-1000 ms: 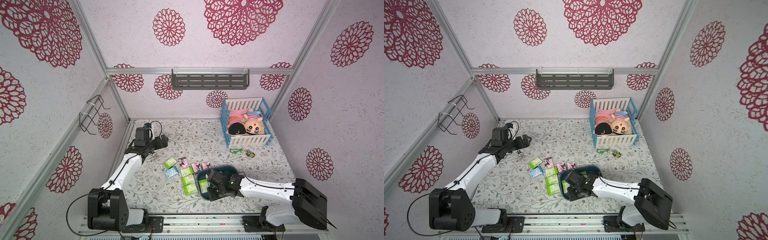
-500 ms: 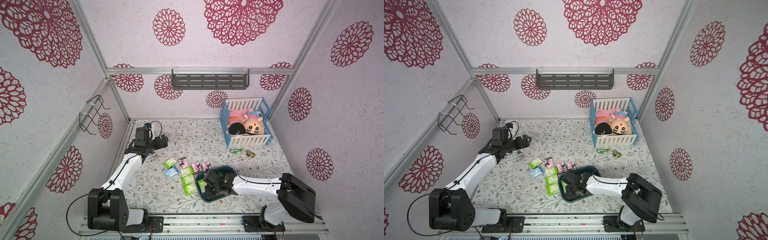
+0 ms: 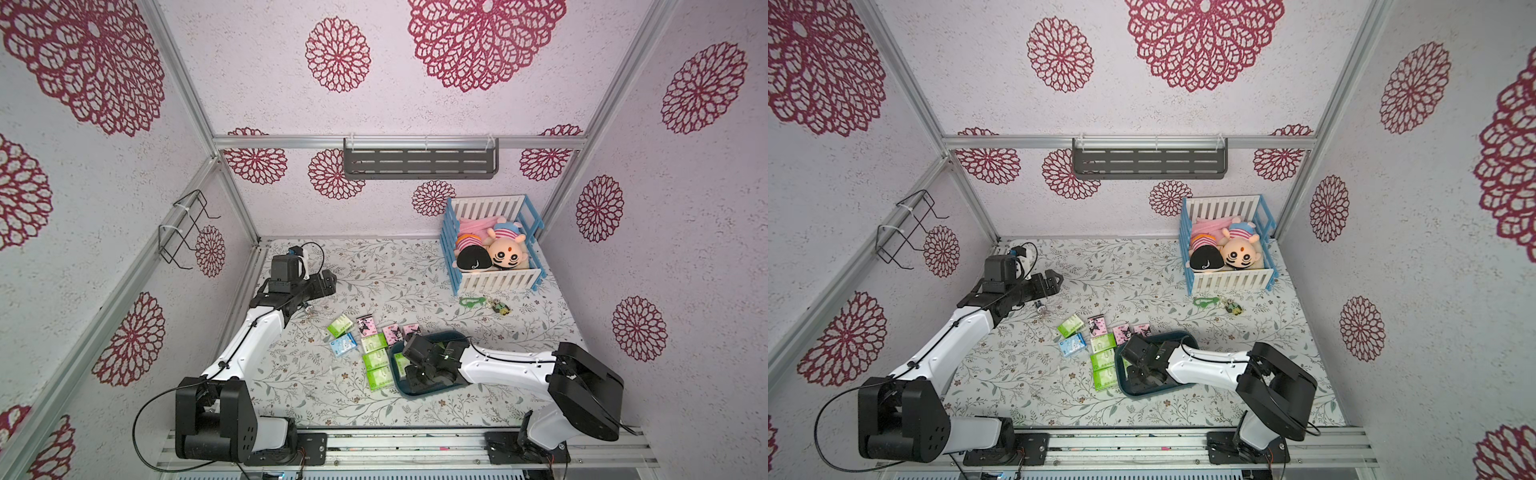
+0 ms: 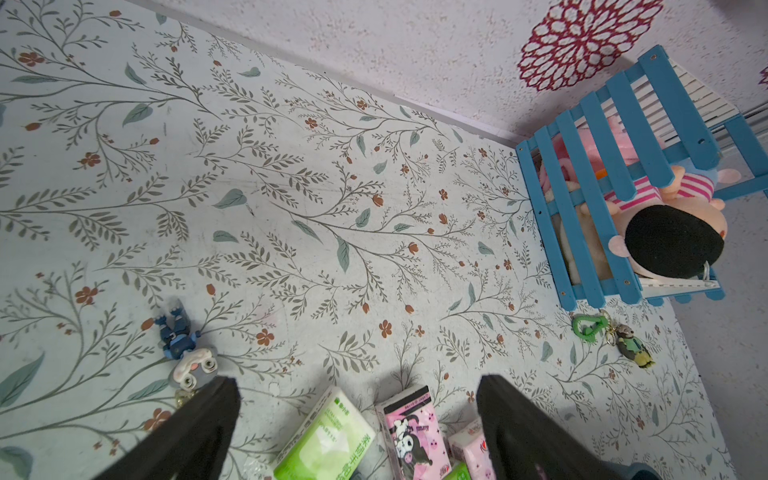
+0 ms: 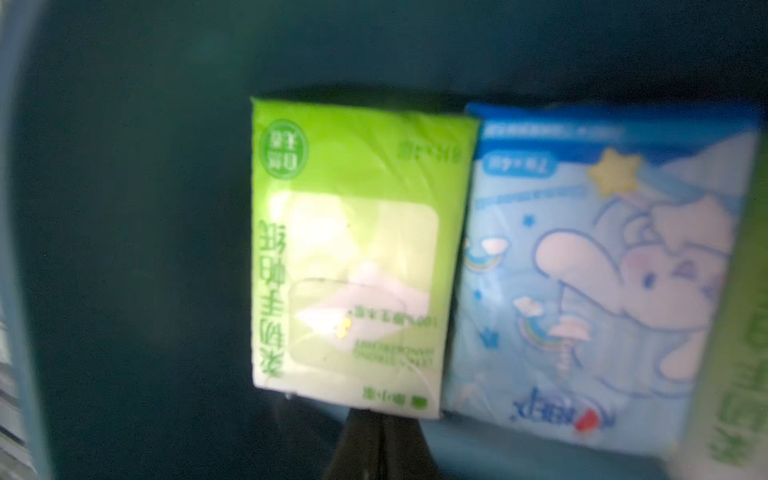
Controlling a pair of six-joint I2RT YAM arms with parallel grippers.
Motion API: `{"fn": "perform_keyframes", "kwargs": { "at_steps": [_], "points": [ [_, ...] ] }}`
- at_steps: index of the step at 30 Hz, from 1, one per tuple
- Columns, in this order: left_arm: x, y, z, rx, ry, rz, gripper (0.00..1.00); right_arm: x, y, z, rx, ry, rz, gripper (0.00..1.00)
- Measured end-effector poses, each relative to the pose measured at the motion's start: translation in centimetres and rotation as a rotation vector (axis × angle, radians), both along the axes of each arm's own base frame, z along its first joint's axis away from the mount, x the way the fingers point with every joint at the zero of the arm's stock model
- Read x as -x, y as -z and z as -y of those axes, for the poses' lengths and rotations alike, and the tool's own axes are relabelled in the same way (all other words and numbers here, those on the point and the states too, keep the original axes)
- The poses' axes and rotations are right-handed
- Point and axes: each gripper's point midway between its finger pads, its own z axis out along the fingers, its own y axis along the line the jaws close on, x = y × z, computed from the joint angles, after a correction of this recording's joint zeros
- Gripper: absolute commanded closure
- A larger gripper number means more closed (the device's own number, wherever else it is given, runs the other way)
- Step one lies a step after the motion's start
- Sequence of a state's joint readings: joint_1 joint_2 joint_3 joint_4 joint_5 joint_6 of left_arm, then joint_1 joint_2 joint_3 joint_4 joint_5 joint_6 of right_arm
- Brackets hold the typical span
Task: Put the pocket tissues into the storage box
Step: Adjust the pocket tissues in the storage box.
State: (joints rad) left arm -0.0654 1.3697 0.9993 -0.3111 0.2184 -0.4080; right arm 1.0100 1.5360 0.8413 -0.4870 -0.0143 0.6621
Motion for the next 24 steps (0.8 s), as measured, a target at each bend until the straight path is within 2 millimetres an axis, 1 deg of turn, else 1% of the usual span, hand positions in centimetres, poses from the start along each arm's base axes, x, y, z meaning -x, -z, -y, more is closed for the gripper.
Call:
{"fn": "perform_keyframes", "kwargs": {
  "at_steps": [2, 4, 5, 9, 12, 15, 17, 20, 24],
  "points": [
    [0.0, 0.0, 0.0, 0.0, 0.0, 0.0, 0.03, -0.3, -1.7, -0.4, -0.05, -0.003, 0.034, 0.69],
    [0.0, 0.0, 0.0, 0.0, 0.0, 0.0, 0.03, -0.7, -3.9, -1.0, -0.115, -0.011, 0.081, 0.6],
    [0.0, 0.0, 0.0, 0.0, 0.0, 0.0, 0.03, -1.1, -5.3, -1.3, -0.155, -0.019, 0.116, 0.58],
    [0.0, 0.0, 0.0, 0.0, 0.0, 0.0, 0.03, -2.4, -9.7, -1.8, -0.263, -0.015, 0.224, 0.54],
    [0.0, 0.0, 0.0, 0.0, 0.0, 0.0, 0.03, -3.4, -11.5, -1.8, -0.301, -0.002, 0.273, 0.54],
    [0.0, 0.0, 0.0, 0.0, 0.0, 0.0, 0.03, -4.5, -12.1, -1.6, -0.3, 0.012, 0.299, 0.53],
    [0.0, 0.0, 0.0, 0.0, 0.0, 0.0, 0.03, -5.3, -12.1, -1.8, -0.288, 0.02, 0.305, 0.51],
    [0.0, 0.0, 0.0, 0.0, 0.0, 0.0, 0.03, -7.2, -11.7, -2.9, -0.264, 0.033, 0.3, 0.49],
    [0.0, 0.0, 0.0, -0.001, -0.001, 0.0, 0.03, -10.8, -10.2, -5.1, -0.215, 0.042, 0.281, 0.42]
  ]
}}
